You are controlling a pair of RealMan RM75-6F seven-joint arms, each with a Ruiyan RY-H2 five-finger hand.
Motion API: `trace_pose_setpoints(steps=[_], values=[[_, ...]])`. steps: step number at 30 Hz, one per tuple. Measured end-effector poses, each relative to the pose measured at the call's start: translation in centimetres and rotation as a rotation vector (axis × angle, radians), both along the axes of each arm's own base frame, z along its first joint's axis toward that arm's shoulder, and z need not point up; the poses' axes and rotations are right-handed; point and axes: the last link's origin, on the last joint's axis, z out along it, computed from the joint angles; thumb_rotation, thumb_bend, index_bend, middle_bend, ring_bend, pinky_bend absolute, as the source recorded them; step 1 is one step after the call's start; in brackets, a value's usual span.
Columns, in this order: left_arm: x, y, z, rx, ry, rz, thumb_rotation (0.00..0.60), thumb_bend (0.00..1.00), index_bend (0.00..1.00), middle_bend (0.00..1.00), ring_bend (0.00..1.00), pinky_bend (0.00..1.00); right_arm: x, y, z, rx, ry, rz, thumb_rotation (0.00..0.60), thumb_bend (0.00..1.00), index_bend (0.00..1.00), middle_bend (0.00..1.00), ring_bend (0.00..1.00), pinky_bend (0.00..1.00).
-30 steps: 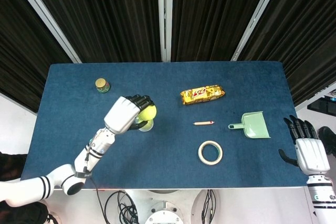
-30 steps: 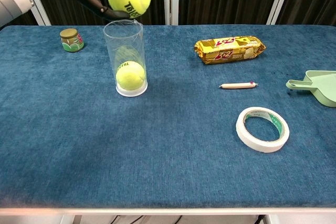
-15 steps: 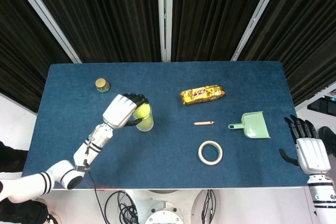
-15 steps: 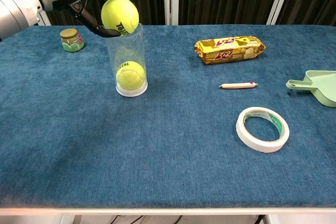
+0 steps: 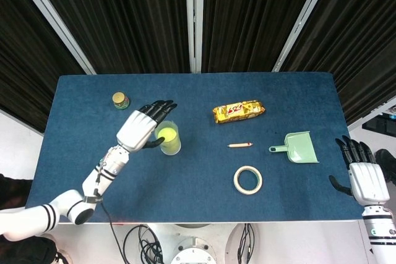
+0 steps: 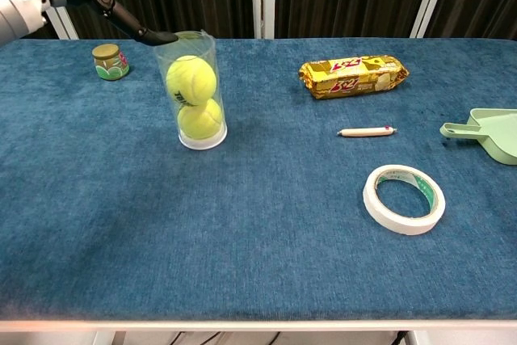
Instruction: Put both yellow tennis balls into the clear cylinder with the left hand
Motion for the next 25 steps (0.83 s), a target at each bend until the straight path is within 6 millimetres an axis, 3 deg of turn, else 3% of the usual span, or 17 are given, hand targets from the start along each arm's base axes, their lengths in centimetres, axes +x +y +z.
trace_pose_setpoints(steps=[4,7,10,17,21,25], values=[[-0.8,-0.6,1.0,0.049,-0.013,0.008,0.600,0.21,0.15,0.12,0.11,0.29,-0.1,0.0,0.0,-0.004,0.002,-0.002,0.600,0.21,0.00,0.00,0.00,0.00],[-2.9,-1.4,2.3,0.128,0.001,0.042,0.600,0.20,0.15,0.12,0.11,0.29,-0.1,0.1,0.0,-0.005,0.011,0.001,0.600,0.21,0.00,0.00,0.00,0.00],[-6.4,-3.0,3.8,0.197,0.024,0.117,0.600,0.20,0.13,0.12,0.11,0.29,-0.2,0.2,-0.1,0.001,0.035,0.012,0.600,0.21,0.00,0.00,0.00,0.00],[-16.3,-9.1,7.7,0.289,0.119,0.310,0.600,0.19,0.14,0.12,0.10,0.26,-1.0,0.3,-0.6,0.004,0.099,0.043,0.600,0.20,0.00,0.00,0.00,0.00],[-19.9,-12.3,9.3,0.306,0.183,0.357,0.600,0.19,0.14,0.10,0.06,0.22,-1.7,0.3,-0.8,-0.014,0.113,0.042,0.600,0.20,0.00,0.00,0.00,0.00],[-20.9,-13.4,9.7,0.254,0.160,0.394,0.600,0.18,0.10,0.04,0.02,0.19,-1.8,0.1,-1.1,-0.025,0.114,0.052,0.600,0.20,0.00,0.00,0.00,0.00]])
